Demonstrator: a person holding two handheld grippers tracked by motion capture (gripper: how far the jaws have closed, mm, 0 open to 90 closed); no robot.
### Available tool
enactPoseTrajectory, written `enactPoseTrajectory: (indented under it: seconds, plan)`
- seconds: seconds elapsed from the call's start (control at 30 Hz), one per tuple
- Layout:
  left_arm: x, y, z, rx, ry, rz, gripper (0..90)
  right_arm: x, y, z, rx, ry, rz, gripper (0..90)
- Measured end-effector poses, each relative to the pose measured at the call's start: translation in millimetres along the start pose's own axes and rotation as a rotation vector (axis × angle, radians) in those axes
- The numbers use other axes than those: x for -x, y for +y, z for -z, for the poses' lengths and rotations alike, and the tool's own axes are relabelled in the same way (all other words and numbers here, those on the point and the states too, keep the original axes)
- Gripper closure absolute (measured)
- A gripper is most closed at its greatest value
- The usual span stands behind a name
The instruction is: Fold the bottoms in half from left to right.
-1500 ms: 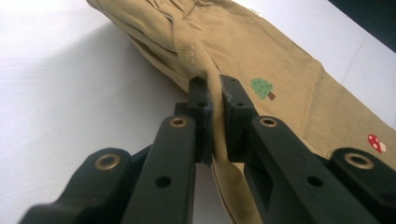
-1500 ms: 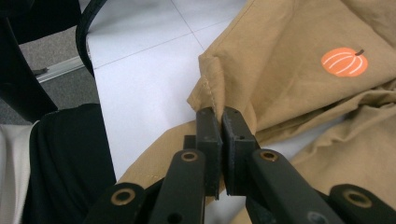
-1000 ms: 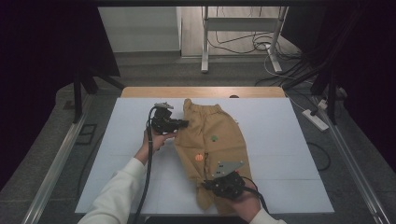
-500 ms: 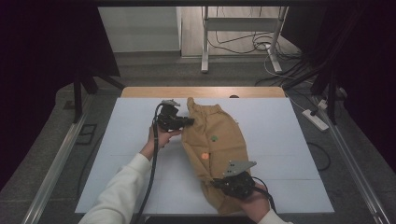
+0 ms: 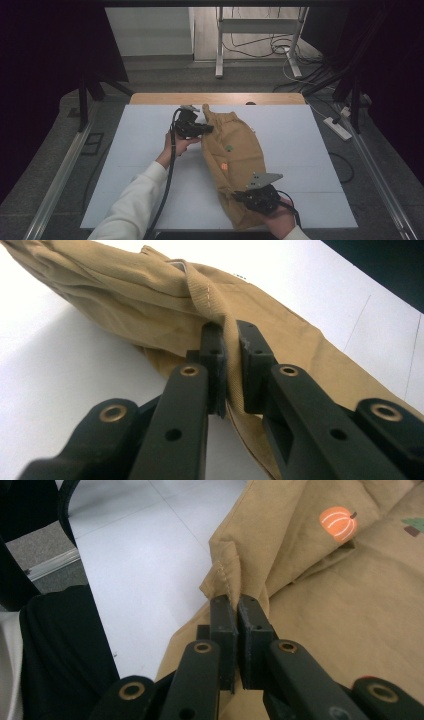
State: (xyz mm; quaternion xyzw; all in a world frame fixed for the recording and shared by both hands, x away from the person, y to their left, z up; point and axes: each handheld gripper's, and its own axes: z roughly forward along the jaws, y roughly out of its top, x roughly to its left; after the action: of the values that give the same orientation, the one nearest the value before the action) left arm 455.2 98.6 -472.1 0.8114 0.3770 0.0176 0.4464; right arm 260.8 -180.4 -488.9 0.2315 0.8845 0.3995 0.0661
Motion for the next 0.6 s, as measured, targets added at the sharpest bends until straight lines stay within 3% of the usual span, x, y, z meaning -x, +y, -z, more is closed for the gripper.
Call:
enactPoseTrajectory:
  seconds: [0.6]
  plan:
    - [8.2, 10.6, -17.0, -0.022, -0.006, -0.009, 82.0, 8.1, -12.1, 14.9, 0.007, -0.034, -0.039, 86.5]
